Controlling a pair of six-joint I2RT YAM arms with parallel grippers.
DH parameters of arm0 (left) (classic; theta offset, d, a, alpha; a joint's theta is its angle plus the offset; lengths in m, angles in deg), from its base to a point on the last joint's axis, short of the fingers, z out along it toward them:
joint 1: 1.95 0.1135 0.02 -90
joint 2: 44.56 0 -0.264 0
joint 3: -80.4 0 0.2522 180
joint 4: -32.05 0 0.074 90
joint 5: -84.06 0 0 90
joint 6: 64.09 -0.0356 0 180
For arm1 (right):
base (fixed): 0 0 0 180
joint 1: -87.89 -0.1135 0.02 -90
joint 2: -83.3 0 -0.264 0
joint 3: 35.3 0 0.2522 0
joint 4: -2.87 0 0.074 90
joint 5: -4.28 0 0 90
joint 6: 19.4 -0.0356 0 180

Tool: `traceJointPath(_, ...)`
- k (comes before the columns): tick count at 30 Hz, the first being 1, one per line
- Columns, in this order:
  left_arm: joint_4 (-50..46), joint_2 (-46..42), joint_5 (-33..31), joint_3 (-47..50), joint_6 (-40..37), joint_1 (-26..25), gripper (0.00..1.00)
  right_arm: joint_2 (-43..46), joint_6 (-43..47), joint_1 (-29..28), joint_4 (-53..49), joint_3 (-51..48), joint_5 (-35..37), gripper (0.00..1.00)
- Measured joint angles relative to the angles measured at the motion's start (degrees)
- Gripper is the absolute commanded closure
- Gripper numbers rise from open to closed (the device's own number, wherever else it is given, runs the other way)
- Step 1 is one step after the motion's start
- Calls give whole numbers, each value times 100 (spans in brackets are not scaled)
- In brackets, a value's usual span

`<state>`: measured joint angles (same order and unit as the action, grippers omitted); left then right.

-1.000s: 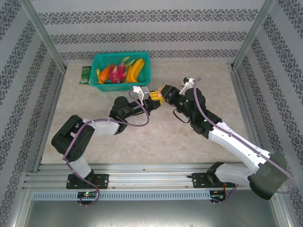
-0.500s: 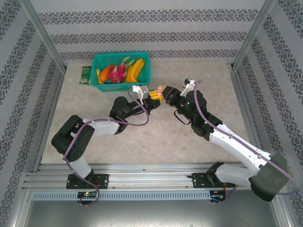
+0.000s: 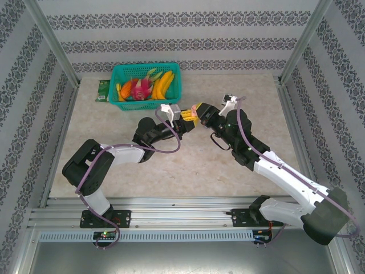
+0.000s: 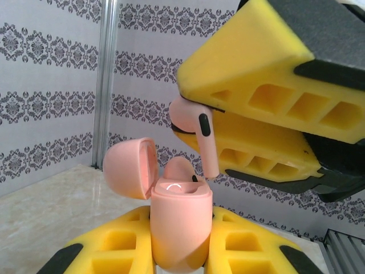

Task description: Insert the wireless bluetooth earbuds into the charging case

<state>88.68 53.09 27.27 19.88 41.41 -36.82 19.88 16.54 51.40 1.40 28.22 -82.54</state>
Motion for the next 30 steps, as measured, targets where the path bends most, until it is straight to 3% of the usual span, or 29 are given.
traceJointPath(30,-2,-4,-50,0,4,-44,100,-155,68,0,170,-4,175,82)
